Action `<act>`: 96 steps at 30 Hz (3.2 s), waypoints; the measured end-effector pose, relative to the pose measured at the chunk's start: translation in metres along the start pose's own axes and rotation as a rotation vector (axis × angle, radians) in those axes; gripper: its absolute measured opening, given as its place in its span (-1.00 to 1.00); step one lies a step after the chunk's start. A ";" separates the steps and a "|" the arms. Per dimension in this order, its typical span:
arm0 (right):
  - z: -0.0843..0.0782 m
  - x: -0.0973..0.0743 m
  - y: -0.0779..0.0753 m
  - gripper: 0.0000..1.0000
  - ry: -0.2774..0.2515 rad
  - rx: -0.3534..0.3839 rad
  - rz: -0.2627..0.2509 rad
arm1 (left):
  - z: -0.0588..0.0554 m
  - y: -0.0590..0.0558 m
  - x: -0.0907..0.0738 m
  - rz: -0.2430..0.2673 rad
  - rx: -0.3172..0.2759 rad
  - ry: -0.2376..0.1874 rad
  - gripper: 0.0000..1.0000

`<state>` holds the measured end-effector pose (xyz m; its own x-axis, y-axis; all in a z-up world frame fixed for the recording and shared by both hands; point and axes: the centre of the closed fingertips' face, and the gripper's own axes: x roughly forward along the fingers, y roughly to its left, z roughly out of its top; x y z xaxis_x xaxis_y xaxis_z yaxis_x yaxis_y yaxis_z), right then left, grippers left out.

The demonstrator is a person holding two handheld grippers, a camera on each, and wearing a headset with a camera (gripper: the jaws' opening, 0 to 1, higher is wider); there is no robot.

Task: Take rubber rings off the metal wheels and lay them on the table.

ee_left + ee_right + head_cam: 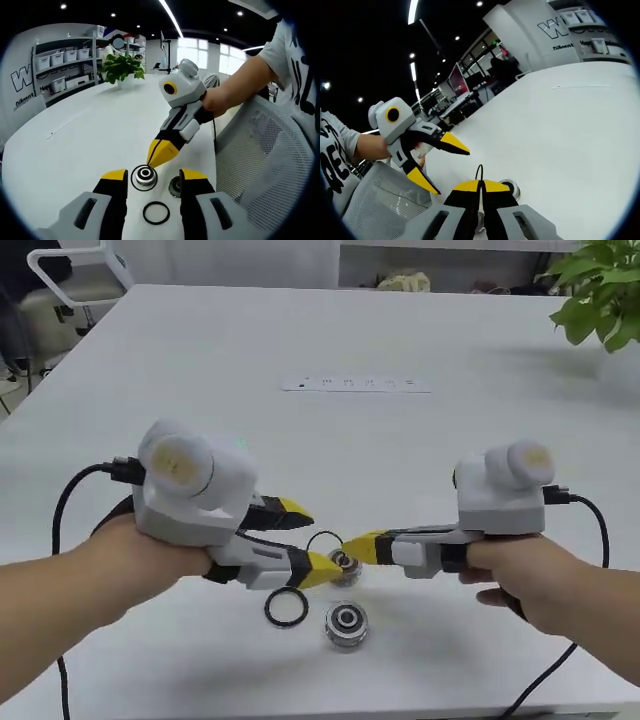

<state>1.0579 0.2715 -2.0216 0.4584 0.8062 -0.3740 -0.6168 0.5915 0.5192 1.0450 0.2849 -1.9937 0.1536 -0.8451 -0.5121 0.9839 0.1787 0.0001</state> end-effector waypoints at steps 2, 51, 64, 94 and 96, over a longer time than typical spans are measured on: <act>-0.001 0.002 0.003 -1.00 0.004 -0.002 0.007 | 0.000 -0.001 -0.003 0.000 -0.005 -0.003 -0.20; -0.038 0.037 0.030 -1.00 0.161 0.012 0.086 | -0.039 -0.008 -0.068 0.093 -0.072 -0.016 0.29; -0.045 0.040 0.023 -1.00 0.182 0.024 0.063 | -0.045 -0.007 -0.071 0.100 -0.081 -0.001 0.28; -0.042 0.034 0.019 -0.88 0.182 0.008 0.018 | -0.043 -0.010 -0.069 0.090 -0.079 0.018 0.26; -0.037 0.033 0.022 -0.85 0.172 -0.004 0.021 | -0.041 -0.011 -0.070 0.090 -0.077 0.017 0.25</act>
<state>1.0360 0.3109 -2.0511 0.3296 0.8074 -0.4894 -0.6276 0.5746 0.5253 1.0201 0.3630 -1.9931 0.2383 -0.8154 -0.5276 0.9563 0.2918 -0.0190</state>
